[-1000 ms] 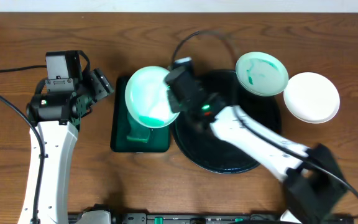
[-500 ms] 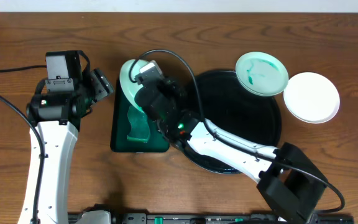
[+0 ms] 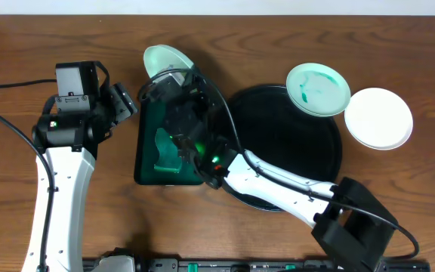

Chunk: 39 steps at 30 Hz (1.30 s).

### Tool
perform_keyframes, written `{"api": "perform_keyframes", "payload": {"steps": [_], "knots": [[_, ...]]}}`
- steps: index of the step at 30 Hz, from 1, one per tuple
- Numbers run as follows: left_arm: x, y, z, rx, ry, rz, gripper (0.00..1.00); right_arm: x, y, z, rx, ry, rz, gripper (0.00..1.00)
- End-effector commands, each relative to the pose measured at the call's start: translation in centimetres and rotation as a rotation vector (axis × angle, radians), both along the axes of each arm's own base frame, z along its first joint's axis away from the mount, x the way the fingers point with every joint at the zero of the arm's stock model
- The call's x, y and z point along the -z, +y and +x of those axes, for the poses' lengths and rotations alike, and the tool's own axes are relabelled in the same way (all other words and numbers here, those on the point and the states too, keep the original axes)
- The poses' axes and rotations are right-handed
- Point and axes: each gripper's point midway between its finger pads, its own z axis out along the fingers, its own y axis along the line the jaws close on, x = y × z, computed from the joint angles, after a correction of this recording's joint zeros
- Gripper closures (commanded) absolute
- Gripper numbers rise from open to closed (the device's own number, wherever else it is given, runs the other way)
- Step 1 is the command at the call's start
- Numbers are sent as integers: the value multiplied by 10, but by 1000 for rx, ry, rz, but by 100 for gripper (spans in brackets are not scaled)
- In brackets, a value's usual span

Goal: Clean dirty plates on tray and stack at the side
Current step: 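Lift the scrubbed plate with the right gripper and swing it right, then set the plate onto the stack at the upper right, release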

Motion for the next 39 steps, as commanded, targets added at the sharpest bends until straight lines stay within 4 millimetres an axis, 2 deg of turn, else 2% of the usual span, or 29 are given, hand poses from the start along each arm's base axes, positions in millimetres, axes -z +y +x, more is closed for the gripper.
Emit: {"api": "perform_keyframes", "payload": {"steps": [1,6,8,11,15,17,20,23,28,30,31,32,33,35,36,39], "knots": [[-5,3,1,-12,-11,7,21,-26,-6,-6,26,-36,4,99],[-5,3,1,-12,-11,7,20,-25,-10,-6,54,-33,58,99],[-5,3,1,-12,-11,7,20,-15,-14,-5,67,0,96,99],[-5,3,1,-12,-11,7,20,13,-18,-6,79,91,155,99],[-5,3,1,-12,-11,7,20,70,-11,-11,4,352,300,99],[-5,3,1,-12,-11,7,20,81,-14,-9,4,425,374,99],[-5,3,1,-12,-11,7,20,78,-29,0,7,503,489,99],[-5,3,1,-12,-11,8,20,57,-59,8,33,536,594,99],[-5,3,1,-12,-11,7,20,17,-148,20,132,597,811,99],[-5,3,1,-12,-11,7,20,9,-181,22,156,624,863,99],[-5,3,1,-12,-11,7,20,7,-204,23,184,635,891,99],[-5,3,1,-12,-11,7,20,6,-224,23,218,639,911,99],[-5,3,1,-12,-11,7,20,8,-263,24,294,638,944,99],[-5,3,1,-12,-11,7,20,15,-313,22,413,633,980,99],[-5,3,1,-12,-11,7,20,22,-353,17,517,625,1004,99],[-5,3,1,-12,-11,7,20,38,-420,4,700,610,1049,99]]}}
